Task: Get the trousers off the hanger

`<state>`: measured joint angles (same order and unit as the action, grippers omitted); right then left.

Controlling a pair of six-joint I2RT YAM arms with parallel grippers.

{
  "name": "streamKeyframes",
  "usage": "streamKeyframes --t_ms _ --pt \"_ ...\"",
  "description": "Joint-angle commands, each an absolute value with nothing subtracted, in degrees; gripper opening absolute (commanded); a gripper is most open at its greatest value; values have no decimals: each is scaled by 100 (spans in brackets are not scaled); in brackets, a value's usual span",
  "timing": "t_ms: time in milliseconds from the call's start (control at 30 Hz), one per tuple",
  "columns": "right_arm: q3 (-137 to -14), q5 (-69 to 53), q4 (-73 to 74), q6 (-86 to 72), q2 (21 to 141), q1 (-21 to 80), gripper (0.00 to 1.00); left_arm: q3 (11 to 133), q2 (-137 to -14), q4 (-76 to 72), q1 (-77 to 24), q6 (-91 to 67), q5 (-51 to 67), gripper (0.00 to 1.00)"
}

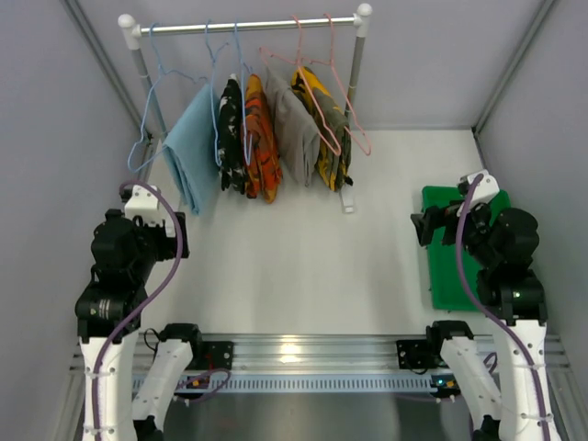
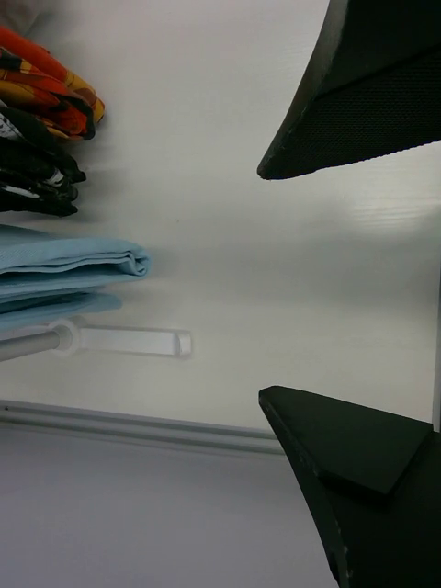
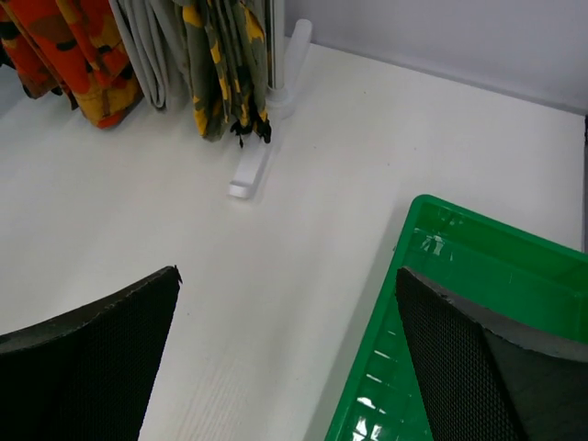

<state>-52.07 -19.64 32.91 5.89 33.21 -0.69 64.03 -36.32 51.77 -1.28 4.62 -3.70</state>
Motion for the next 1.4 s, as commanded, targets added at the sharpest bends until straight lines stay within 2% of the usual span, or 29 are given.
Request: streamKeyframes --t_ms 0,333,400,533,667,733,867,900,1000,1367 --pt "-5607 -2136 3436 475 3506 -158 99 6398 -3489 5098 -105 659 -509 99" --pt "-6519 -2689 3375 -272 4349 -149 99 6468 -3182 5045 -105 186 -1125 99" --pt "-6792 -3013 3322 -483 4648 -149 99 6565 -3252 5045 -105 27 -976 99" --pt "-8020 -3874 3314 -808 5963 -298 99 6855 -3698 5054 -105 -184 -538 99" --pt "-8963 -5339 3007 -1623 7047 -597 100 7233 -4121 5054 -105 -429 342 99" --pt "-9306 -5781 2455 -2054 7592 -606 96 7417 -4366 5036 -105 -518 693 99" --pt "-9255 -6564 303 -4365 8322 -484 84 7672 -4719 4949 -105 -755 1098 99" --pt "-9316 -6583 73 -4620 8489 -353 79 7725 -4798 4940 -105 -782 1151 99" --pt "-9553 -6513 -842 -5325 9051 -72 74 8015 -5106 4939 -105 -756 1318 99" --pt "-11003 -6293 -1846 -6240 10950 589 70 8077 -5414 4816 -105 -607 959 99"
